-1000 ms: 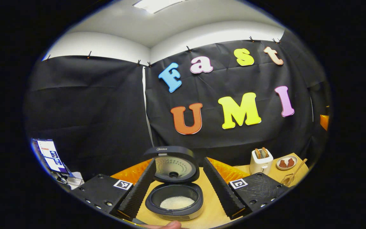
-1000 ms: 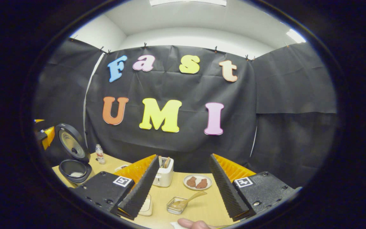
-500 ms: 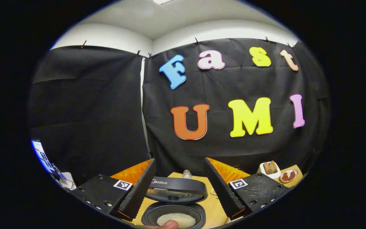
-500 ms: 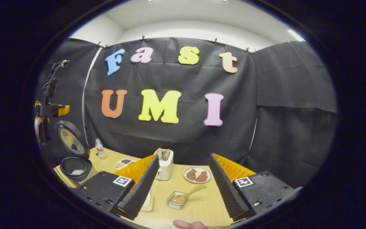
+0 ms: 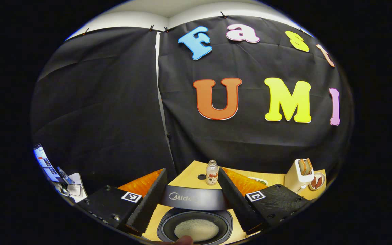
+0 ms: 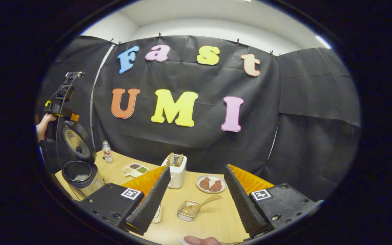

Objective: Close the left gripper, press the button to open the rice cooker; take a wooden spoon from the chopstick holder with the right hand, scoop a spoonful of rice and pour it into the rice cooker, then put the wooden spoon back into the chopstick holder.

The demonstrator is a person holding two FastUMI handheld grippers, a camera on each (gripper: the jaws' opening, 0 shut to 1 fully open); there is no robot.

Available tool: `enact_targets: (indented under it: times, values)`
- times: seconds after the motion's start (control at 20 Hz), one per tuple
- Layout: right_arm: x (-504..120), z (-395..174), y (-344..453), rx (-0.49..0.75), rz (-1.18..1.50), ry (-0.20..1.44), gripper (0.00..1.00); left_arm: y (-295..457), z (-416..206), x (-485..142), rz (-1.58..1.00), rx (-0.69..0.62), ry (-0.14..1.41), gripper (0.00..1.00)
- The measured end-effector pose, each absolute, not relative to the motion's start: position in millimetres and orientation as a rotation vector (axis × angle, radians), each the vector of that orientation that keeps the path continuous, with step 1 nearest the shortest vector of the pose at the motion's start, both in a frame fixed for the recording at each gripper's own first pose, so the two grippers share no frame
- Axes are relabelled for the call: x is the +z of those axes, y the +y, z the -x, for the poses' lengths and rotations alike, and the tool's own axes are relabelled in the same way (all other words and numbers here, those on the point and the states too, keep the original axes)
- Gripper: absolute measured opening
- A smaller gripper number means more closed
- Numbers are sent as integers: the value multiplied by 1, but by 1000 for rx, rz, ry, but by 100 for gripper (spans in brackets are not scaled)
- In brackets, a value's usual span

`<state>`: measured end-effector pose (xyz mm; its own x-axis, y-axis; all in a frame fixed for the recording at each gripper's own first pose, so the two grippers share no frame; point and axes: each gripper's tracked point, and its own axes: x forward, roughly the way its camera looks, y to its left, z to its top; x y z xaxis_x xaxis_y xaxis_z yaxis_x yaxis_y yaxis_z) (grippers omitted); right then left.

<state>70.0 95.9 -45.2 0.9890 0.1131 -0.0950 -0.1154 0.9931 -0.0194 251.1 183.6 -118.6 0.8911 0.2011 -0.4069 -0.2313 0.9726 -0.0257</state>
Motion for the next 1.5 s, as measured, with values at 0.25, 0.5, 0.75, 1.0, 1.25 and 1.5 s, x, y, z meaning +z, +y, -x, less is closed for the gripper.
enact_targets:
  times: [0.25,0.5,0.75,1.0,1.25,1.5]
  values:
    - [-52,-69,102,130,27,117,100,174,-238,-126,64,182,439,98]
    - [-58,-66,110,154,38,133,100,165,-209,-138,67,171,443,99]
    - [-64,-63,112,159,40,144,100,146,-158,-180,58,148,452,98]
    - [-74,-59,117,170,68,166,100,135,-103,-224,38,166,422,97]
    - [-84,-54,129,198,93,185,100,132,-86,-253,92,163,425,98]
    - [-90,-52,125,192,109,198,100,132,-81,-281,80,163,455,98]
